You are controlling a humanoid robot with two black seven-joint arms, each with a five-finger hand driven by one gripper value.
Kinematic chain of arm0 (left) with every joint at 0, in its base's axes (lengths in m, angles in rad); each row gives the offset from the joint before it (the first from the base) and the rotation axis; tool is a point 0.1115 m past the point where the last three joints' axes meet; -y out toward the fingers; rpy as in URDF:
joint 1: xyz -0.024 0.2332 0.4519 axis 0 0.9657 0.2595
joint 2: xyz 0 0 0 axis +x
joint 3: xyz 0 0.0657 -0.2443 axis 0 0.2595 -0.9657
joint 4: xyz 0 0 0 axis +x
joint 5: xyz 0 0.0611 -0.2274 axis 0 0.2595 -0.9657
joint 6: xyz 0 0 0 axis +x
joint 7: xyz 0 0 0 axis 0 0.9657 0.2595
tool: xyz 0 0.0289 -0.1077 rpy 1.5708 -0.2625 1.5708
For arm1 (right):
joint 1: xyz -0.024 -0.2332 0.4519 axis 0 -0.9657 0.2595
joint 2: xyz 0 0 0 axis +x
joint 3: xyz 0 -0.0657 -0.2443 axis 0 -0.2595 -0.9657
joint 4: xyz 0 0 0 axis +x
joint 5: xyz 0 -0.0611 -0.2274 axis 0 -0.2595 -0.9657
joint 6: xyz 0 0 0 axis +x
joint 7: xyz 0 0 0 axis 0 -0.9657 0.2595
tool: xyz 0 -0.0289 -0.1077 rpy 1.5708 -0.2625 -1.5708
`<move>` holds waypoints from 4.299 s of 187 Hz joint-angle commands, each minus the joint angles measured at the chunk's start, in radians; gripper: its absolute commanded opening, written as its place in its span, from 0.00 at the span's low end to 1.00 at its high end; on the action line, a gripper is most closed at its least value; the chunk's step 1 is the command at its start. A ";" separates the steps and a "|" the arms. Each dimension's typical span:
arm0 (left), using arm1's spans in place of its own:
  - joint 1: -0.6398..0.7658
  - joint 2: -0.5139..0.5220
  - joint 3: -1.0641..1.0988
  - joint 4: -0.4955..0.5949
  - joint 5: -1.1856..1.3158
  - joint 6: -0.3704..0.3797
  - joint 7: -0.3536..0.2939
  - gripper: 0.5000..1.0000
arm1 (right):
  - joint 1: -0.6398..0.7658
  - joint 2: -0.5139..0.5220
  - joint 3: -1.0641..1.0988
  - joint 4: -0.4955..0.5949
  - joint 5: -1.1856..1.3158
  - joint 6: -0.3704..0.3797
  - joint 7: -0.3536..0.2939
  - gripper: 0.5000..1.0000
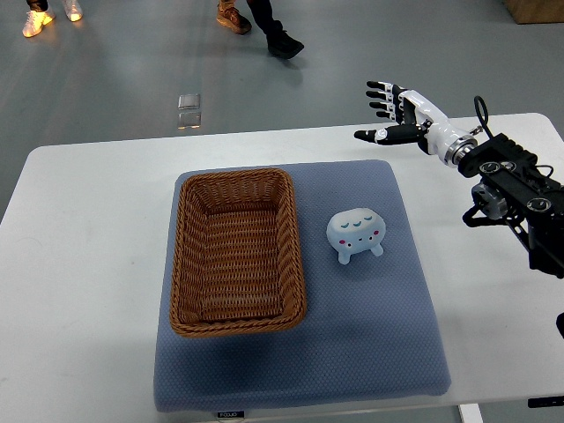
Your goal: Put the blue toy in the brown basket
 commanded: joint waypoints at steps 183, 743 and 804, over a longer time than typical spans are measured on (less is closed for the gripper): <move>0.005 0.000 0.000 0.002 0.000 0.000 0.000 1.00 | 0.198 -0.220 -0.541 0.247 -0.409 0.300 0.182 0.85; 0.003 0.000 0.002 0.001 0.000 0.002 0.000 1.00 | 0.540 0.247 -0.825 -0.025 -0.438 0.086 0.208 0.83; 0.003 0.000 0.000 0.002 0.000 0.002 0.001 1.00 | 0.490 0.247 -0.624 -0.040 -0.255 0.081 0.120 0.83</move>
